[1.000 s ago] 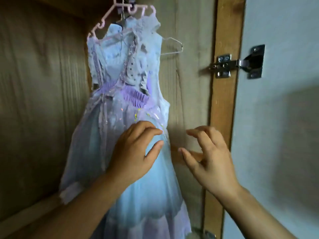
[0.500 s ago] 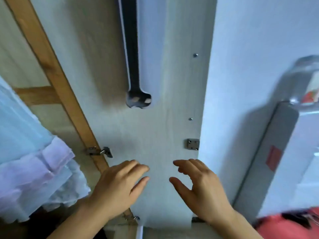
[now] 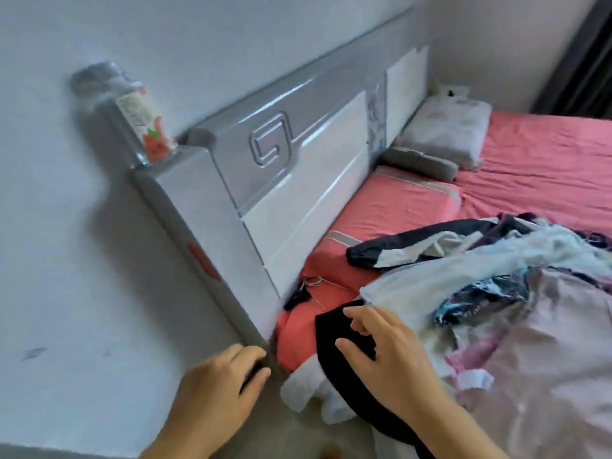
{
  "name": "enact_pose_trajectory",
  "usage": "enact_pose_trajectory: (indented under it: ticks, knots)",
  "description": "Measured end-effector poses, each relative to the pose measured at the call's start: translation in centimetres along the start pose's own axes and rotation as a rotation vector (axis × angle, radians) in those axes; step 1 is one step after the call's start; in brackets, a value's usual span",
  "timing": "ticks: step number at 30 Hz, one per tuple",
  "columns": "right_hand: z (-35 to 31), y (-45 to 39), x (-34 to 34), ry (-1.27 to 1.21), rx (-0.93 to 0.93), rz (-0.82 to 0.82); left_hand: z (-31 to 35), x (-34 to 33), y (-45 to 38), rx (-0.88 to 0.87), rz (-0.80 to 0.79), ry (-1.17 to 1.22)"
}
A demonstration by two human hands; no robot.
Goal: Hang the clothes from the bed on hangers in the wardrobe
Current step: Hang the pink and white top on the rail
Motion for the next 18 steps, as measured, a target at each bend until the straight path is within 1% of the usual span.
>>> enact_pose_trajectory:
  ticks: [2,4,5,6,7,9,11,15,18]
  knots:
    - [2.5,0.3,1.8,0.066,-0.094,0.068,1.2,-1.9,-3.5,-0.063,-0.023,0.022]
    - [4.9,1.0,3.6,0.133,-0.223,0.134,3.2,-4.0,-7.3,-0.157,-0.145,0.054]
    - [6.0,1.5,4.5,0.163,-0.287,0.17,4.4,-5.1,-9.1,-0.227,-0.169,0.085]
    - [6.8,2.1,5.4,0.189,-0.331,0.193,5.3,-6.1,-10.3,-0.278,-0.161,0.136]
    - [7.5,2.7,6.0,0.219,-0.373,0.199,6.1,-6.8,-11.4,-0.306,-0.193,0.166]
    - [8.9,4.0,7.4,0.249,-0.515,0.246,8.2,-8.3,-14.3,-0.387,-0.279,0.234]
    - [9.9,5.6,8.5,0.275,-0.654,0.328,10.5,-9.8,-16.8,-0.492,-0.375,0.26]
    - [11.2,9.0,9.7,0.251,-0.835,0.491,15.4,-11.2,-20.2,-0.68,-0.404,0.26]
    - [11.9,11.0,10.8,0.281,-0.928,0.544,19.1,-12.1,-21.5,-0.79,-0.44,0.266]
Point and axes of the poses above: each hand's wrist, its own y-axis away from the middle knuckle, its own x-axis out of the back of the hand, z = x × y, the point moved 2 cm from there along -y, towards the middle knuckle, and after that the axes turned 8 degrees about -y, right-handed, at the moved point
